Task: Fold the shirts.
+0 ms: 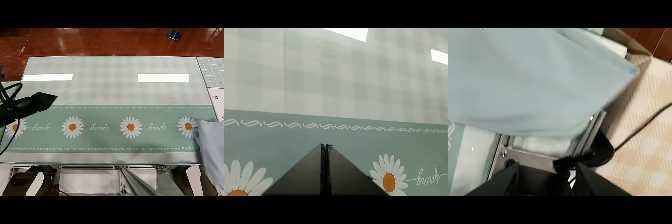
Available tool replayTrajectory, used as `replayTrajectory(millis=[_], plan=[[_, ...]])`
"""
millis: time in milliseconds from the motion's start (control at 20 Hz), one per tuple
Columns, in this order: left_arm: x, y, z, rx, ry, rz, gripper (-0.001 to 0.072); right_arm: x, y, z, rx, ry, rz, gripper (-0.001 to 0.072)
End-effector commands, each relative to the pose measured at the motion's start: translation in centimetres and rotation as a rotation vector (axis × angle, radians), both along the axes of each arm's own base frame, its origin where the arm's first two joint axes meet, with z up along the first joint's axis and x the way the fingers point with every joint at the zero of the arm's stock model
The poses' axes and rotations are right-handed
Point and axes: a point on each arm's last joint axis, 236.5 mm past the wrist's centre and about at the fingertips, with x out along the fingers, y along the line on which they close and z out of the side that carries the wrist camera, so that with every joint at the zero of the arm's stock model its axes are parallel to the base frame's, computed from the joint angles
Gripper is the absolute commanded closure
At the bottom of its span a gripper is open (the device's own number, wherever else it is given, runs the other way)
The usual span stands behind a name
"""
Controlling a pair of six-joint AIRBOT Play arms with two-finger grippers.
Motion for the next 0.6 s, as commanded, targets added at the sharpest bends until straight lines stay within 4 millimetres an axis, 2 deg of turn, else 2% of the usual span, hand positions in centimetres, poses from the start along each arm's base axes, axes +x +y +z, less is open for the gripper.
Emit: replayTrajectory(millis=[0, 50, 100, 150, 200, 250, 300, 350, 400, 450, 500, 550], plan=[[2.8, 0.1, 0.2, -0.026, -0.014, 0.038, 0.0689, 3.8, -1.2, -0.2, -0.054, -0.160, 0.046, 0.0318], [3.9, 0.2, 0.9, -0.022, -0.023, 0.037, 0.0689, 7.0, -1.2, 0.2, -0.051, -0.288, 0.081, 0.0427], [5.1, 0.2, 2.1, -0.012, -0.045, 0.027, 0.0689, 11.7, -0.6, 1.3, -0.020, -0.466, 0.164, 0.0634], [6.5, 0.1, 4.0, 0.003, -0.077, 0.007, 0.0689, 17.1, 0.7, 3.3, 0.008, -0.656, 0.285, 0.0694], [7.8, 0.0, 6.0, 0.010, -0.107, -0.011, 0.0690, 23.0, 3.4, 6.5, 0.039, -0.874, 0.438, 0.0694], [9.1, -0.7, 8.3, 0.004, -0.134, -0.038, 0.0690, 27.3, 6.8, 9.2, 0.077, -1.015, 0.584, 0.0694], [10.0, -2.0, 10.3, 0.007, -0.160, -0.085, 0.0690, 30.6, 11.0, 10.7, 0.114, -1.070, 0.727, 0.0694], [10.7, -4.3, 11.7, 0.028, -0.191, -0.163, 0.0690, 33.0, 15.1, 11.1, 0.132, -1.080, 0.857, 0.0694], [11.1, -6.4, 11.9, 0.078, -0.211, -0.234, 0.0690, 35.0, 19.7, 11.1, 0.136, -1.075, 1.000, 0.0694], [11.4, -8.1, 10.7, 0.157, -0.199, -0.291, 0.0690, 36.3, 23.9, 10.5, 0.126, -1.051, 1.137, 0.0694], [11.4, -8.8, 8.4, 0.241, -0.152, -0.320, 0.0690, 37.1, 26.8, 9.0, 0.098, -0.997, 1.245, 0.0694], [11.5, -8.6, 5.5, 0.328, -0.090, -0.328, 0.0690, 37.4, 28.5, 6.2, 0.060, -0.890, 1.318, 0.0694]])
